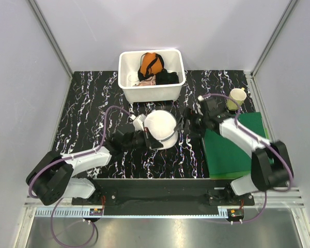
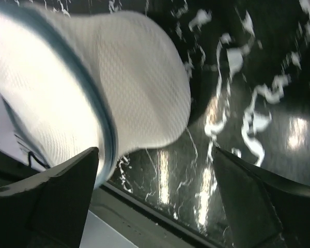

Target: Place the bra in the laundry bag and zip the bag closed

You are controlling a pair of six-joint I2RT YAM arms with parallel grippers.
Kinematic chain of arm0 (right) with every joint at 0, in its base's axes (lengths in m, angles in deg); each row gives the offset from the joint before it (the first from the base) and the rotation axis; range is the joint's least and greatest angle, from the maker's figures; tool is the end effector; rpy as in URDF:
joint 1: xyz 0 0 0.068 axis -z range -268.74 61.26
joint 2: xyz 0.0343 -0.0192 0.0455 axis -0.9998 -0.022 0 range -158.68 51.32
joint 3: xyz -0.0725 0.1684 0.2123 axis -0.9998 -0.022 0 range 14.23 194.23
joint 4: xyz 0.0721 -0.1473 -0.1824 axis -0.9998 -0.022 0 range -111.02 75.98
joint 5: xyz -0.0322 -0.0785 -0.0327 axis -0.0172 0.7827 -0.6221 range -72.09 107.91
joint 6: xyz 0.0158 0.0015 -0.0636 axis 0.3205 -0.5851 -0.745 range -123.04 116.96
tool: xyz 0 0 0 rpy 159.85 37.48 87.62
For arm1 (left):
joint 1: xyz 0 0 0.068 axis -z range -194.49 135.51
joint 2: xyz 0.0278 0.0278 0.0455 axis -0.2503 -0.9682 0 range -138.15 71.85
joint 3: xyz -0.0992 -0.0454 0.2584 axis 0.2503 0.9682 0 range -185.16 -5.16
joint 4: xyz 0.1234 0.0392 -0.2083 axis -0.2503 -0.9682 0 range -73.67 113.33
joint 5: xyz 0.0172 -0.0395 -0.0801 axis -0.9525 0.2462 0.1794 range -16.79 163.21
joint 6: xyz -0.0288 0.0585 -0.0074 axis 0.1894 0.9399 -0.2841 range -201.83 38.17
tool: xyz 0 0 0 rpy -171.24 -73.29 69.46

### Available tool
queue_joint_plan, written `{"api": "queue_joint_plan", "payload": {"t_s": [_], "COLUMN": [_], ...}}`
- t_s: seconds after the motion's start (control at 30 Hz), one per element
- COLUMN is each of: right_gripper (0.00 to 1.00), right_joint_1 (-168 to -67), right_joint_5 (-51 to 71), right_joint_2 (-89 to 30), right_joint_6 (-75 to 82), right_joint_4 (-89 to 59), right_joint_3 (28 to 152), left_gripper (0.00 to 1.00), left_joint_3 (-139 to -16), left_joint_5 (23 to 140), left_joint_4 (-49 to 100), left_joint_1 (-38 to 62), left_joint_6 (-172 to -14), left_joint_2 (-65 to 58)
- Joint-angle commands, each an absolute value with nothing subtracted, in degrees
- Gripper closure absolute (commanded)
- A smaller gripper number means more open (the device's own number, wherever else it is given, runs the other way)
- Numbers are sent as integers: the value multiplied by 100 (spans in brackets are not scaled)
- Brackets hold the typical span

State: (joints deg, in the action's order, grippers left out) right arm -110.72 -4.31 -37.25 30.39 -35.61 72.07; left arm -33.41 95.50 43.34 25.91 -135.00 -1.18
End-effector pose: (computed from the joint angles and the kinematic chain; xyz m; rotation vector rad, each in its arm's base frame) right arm 0.2839 0.1356 0.2243 0.0860 2.6063 0.8651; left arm 0.1815 -0.1803 0.2048 0.0318 2.2753 -1.3573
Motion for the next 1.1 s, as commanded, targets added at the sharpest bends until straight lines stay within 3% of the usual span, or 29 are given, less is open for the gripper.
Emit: {"api": "queue_joint_plan", "payload": {"t_s": [0.0,0.13,0.33,0.63,0.7,0.73,0.87,1.07], "right_gripper": [1,3,21,40,38,32,21,33], "right_joint_1": [-11062,-11475,-11836,-11862,-11862,-11862,-11932,-12064], "right_joint_5": [-52,-513,-494,-669,-652,-670,-679,-898], "right_joint_2": [-2350,-1881,-2452,-2909,-2822,-2769,-2488,-2733], "right_joint_6": [3842,5100,5997,5857,5717,5690,5392,5514], "right_joint_4": [-3347,-1670,-227,91,75,135,-22,338], "right_joint_3": [6268,5326,5080,5263,5238,5202,5115,4965], "left_gripper": [100,100,100,100,100,100,100,100], "left_joint_3": [-3671,-3724,-3768,-3750,-3794,-3803,-3891,-3899], "left_joint_5": [9334,9211,9088,9149,9167,9167,9158,9132], "left_joint_4": [5083,5180,5093,5057,5057,5049,4917,4846], "left_joint_1": [2804,3033,3261,3288,3288,3288,3288,3288], "left_joint_6": [-13746,-13835,-13852,-13791,-13782,-13782,-13720,-13703], "left_joint_2": [-311,-426,-461,-531,-567,-575,-575,-488]}}
